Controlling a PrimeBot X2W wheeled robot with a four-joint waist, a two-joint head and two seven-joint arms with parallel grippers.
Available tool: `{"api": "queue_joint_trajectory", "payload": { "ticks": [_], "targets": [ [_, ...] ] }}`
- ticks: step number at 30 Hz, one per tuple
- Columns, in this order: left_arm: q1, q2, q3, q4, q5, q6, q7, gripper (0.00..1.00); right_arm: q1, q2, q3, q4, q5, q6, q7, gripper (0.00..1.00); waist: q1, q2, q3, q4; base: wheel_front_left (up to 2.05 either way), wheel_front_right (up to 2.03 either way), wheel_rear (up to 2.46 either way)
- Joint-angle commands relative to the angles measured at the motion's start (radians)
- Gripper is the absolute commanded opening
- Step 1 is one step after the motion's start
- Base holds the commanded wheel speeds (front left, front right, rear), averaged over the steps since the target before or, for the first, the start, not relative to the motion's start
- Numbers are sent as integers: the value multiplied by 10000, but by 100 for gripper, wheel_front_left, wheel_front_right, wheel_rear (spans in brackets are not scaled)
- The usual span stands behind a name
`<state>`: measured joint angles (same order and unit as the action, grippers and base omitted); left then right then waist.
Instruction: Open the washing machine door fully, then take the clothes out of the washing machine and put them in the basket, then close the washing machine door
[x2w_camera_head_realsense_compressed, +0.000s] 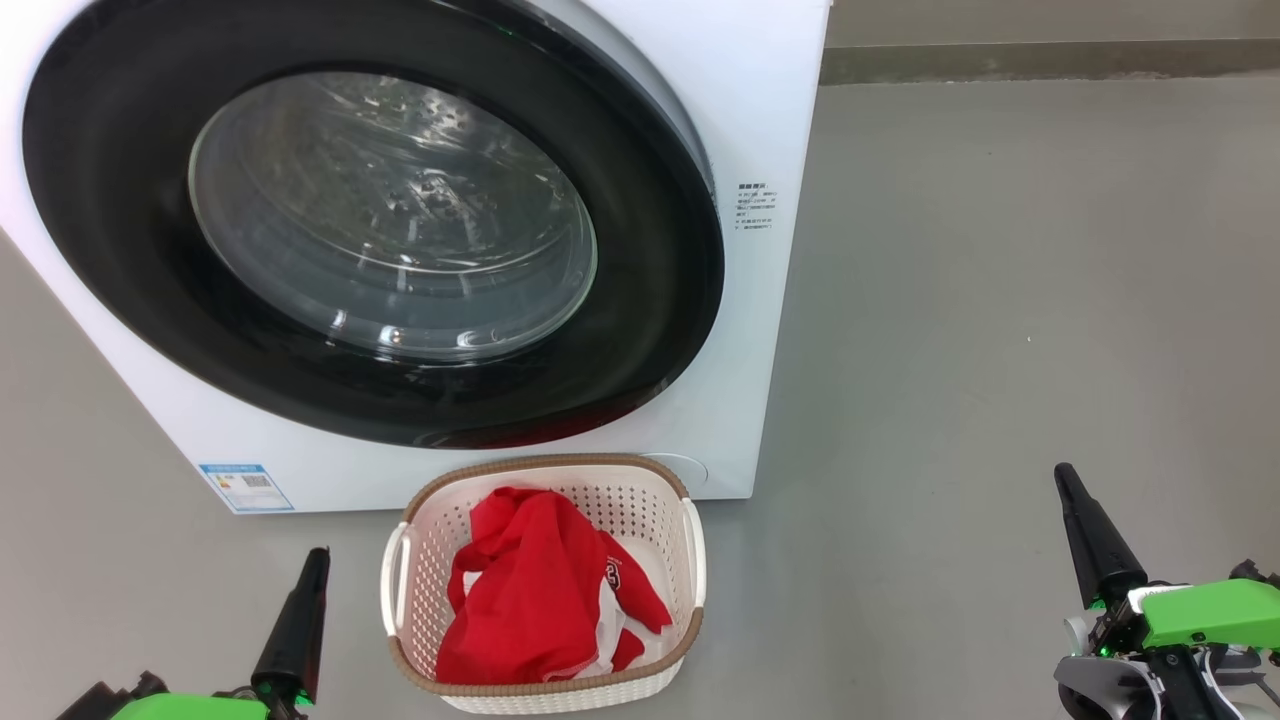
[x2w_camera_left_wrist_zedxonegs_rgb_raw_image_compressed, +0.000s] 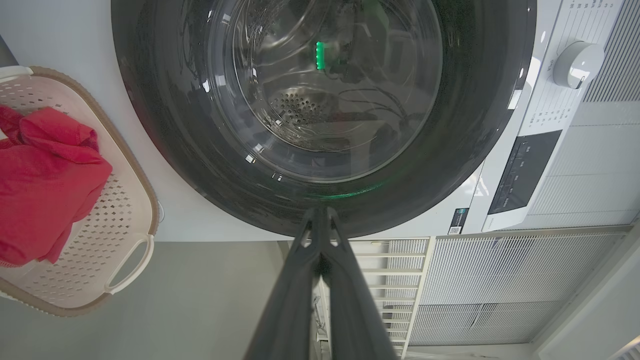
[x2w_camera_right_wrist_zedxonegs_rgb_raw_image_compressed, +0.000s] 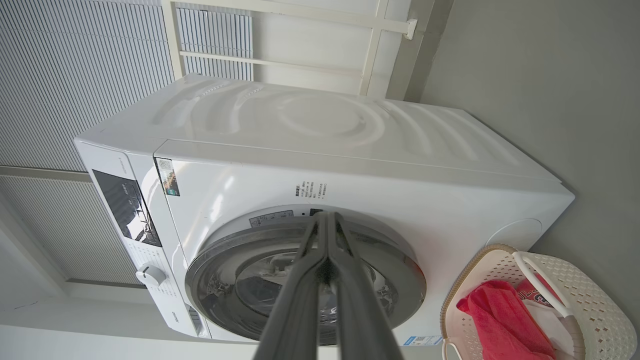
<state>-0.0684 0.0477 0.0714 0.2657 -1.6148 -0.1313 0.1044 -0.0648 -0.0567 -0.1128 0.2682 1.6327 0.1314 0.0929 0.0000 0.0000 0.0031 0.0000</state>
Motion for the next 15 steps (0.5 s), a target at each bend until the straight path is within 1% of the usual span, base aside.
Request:
{"api": "queue_joint_trajectory", "payload": {
  "ticks": [1, 15],
  "targets": [
    [-391, 75, 363, -207, 12, 6, 39, 0, -413, -79, 186, -245, -78, -7, 46, 0, 0, 0, 0, 0, 0, 0, 0],
    [-392, 66, 377, -206, 24, 6, 50, 0, -416, -54, 151, -243, -108, -7, 74, 0, 0, 0, 0, 0, 0, 0, 0]
  ]
}}
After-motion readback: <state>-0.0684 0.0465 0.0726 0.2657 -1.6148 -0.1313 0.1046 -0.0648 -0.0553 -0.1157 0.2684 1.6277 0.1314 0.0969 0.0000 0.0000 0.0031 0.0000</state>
